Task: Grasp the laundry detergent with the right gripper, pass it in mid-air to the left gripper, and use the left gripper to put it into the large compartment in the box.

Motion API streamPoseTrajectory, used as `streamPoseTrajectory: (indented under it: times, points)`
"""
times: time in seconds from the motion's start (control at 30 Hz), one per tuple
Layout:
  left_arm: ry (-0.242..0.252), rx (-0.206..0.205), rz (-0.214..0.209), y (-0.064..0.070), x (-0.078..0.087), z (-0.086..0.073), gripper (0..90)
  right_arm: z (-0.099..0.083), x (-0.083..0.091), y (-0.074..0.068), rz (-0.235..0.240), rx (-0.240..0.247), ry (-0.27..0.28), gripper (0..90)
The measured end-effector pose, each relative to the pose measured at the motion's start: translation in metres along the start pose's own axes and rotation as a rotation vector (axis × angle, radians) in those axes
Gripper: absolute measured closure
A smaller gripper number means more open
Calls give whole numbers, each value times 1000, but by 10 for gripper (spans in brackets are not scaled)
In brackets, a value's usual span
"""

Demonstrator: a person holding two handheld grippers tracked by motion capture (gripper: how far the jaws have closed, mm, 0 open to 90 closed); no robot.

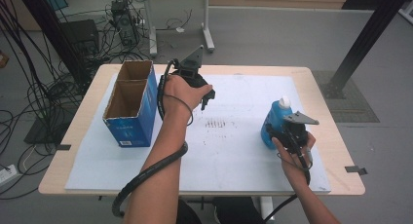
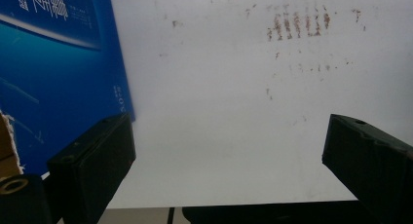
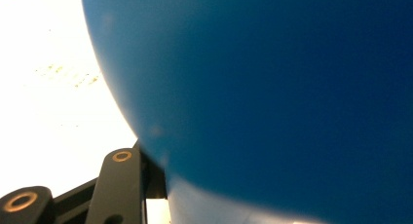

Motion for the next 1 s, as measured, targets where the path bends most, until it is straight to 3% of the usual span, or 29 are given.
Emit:
streamPoseTrajectory:
  times: [1.0]
  points:
    - [0,-2,-13,3,-1,0,57,0,0,0,2,-3,3,452]
Point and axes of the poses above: each handheld gripper's, and its own axes: x roughly backward along the jaws, z roughly out of its top, y roughly to its right, the point moved 8 cm from there along -x, roughly forward along the jaws, and after that the axes turned 13 degrees about -z, right-handed, at the moved point
